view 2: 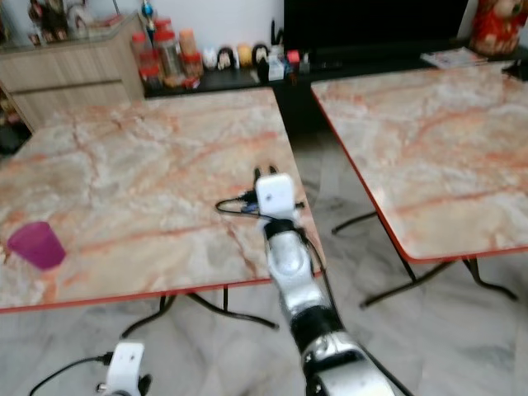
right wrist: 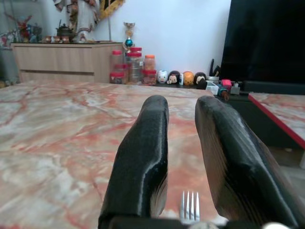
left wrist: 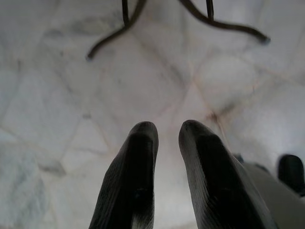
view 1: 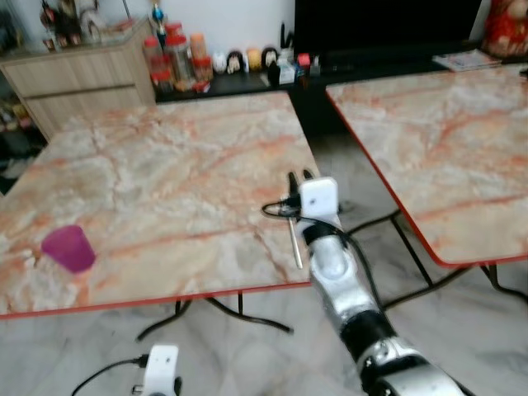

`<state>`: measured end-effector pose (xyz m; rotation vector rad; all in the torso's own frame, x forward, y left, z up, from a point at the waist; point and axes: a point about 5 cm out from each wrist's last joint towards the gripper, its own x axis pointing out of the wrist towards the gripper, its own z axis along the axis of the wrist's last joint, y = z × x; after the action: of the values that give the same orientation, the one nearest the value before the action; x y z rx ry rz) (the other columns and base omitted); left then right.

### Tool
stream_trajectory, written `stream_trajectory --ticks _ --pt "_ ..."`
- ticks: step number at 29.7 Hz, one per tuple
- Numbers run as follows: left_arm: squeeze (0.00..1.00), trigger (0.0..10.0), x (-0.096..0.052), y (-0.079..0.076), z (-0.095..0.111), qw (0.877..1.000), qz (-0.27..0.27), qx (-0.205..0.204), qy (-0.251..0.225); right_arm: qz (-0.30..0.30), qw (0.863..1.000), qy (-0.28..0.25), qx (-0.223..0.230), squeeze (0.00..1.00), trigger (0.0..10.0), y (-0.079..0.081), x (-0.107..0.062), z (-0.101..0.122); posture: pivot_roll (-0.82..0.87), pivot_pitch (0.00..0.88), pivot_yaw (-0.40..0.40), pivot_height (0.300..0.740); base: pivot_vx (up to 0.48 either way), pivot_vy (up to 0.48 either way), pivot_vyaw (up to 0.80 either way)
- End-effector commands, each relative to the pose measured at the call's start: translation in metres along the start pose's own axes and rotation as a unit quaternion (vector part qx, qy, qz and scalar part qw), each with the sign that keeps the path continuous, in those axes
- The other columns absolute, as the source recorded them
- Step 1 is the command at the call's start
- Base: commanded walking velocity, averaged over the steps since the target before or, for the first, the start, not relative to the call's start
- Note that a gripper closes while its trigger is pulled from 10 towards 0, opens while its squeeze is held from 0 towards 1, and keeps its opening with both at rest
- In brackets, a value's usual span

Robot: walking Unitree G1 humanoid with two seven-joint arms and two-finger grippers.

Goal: Setting the table

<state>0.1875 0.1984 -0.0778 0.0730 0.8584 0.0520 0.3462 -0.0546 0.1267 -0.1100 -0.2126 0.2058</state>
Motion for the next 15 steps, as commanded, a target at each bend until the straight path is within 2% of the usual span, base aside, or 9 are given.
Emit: stream_trajectory --ticks 1,4,11,12,13,15 --pt "0.0 10.0 0.0 -0.004 -0.001 1.0 -0.005 0.003 0.003 -0.023 1.0 0.02 -0.002 0.0 10.0 -0.01 -0.004 -0.008 -0.04 0.0 0.08 0.74 0.345 0.0 0.0" --pt "0.0 10.0 0.0 -0.004 -0.001 1.0 -0.006 0.003 0.003 -0.026 0.999 0.028 0.0 0.0 10.0 -0.01 -0.007 -0.012 -0.04 0.0 0.08 0.74 0.317 0.0 0.0" --pt "0.0 10.0 0.0 -0.002 -0.001 1.0 -0.008 0.008 0.004 -0.028 0.998 0.05 -0.001 0.0 10.0 -0.008 -0.016 -0.024 -0.04 0.0 0.085 0.74 0.0 0.0 0.0" --pt "0.0 10.0 0.0 -0.002 -0.001 1.0 -0.008 0.009 0.004 -0.033 0.998 0.059 0.007 0.96 10.0 -0.009 -0.018 -0.027 -0.04 0.0 0.087 0.74 0.0 0.0 0.0" --pt "0.0 10.0 0.0 -0.002 -0.001 1.0 -0.008 0.01 0.004 -0.039 0.997 0.062 0.015 1.0 10.0 -0.01 -0.018 -0.028 -0.04 0.0 0.087 0.74 0.0 0.0 0.0" --pt "0.0 10.0 0.0 -0.001 -0.001 1.0 -0.008 0.011 0.004 -0.047 0.996 0.07 0.016 1.0 10.0 -0.013 -0.019 -0.03 -0.04 0.0 0.089 0.74 0.0 0.0 0.0"
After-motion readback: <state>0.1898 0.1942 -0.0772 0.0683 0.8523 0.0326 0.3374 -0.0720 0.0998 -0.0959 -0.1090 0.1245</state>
